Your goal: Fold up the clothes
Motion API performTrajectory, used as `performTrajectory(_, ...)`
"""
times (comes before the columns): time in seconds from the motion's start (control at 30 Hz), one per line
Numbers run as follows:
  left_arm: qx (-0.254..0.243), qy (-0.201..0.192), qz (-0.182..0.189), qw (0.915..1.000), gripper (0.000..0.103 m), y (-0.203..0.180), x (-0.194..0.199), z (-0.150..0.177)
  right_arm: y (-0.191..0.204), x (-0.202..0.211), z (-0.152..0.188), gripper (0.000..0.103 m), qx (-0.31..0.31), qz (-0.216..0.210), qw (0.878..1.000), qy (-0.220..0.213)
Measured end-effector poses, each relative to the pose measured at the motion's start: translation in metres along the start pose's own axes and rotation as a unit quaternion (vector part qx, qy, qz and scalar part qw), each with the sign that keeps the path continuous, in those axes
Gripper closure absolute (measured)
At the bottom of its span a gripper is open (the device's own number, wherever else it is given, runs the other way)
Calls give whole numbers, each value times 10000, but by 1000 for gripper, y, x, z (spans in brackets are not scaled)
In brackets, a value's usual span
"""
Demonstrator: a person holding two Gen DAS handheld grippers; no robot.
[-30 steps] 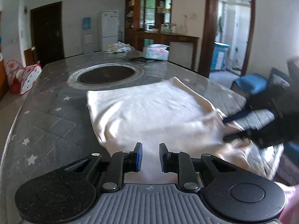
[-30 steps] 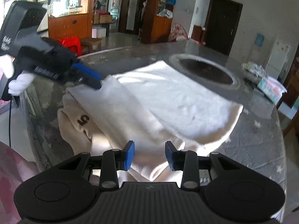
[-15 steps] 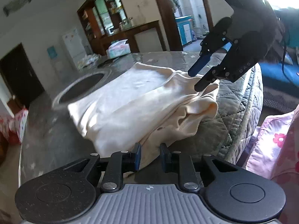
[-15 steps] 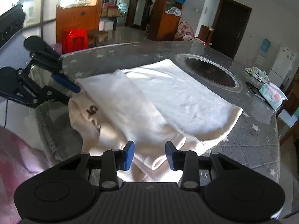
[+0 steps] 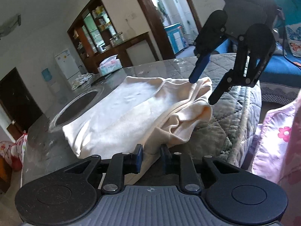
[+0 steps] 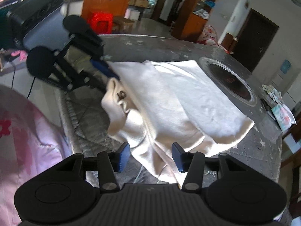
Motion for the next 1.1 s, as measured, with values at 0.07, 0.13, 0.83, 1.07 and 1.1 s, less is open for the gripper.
performTrajectory(0.07, -109, 23, 26, 9999, 78, -1, 0, 2, 3, 0, 0, 52, 106, -27, 9999, 24)
performTrajectory(0.13, -205, 12, 25, 9998, 78, -1, 0, 4, 6, 0, 0, 51, 187, -39, 9998, 36)
performTrajectory(0.83, 1569, -305, 263, 9868, 94, 53, -18, -44, 1, -16, 0, 47, 393, 271, 9987, -195)
performTrajectory(1.07, 1745, -211, 215, 9842, 91, 64, -32, -44, -24, -28, 1, 86, -383, 110, 9990, -202)
performTrajectory(1.1, 1684, -232, 184, 9853, 89, 62, -30, -42, -29, -29, 2, 88, -581, 28, 9981, -197)
Point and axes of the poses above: each gripper's, at about its wrist camera, not at the fingertips, and x roughly against the way its jaws point, y to its left, z to its underside, the point moved 4 cm from there along -x, roughly the way its jaws point, and after that the axes turned 15 degrees about x, right-handed, at the moved point
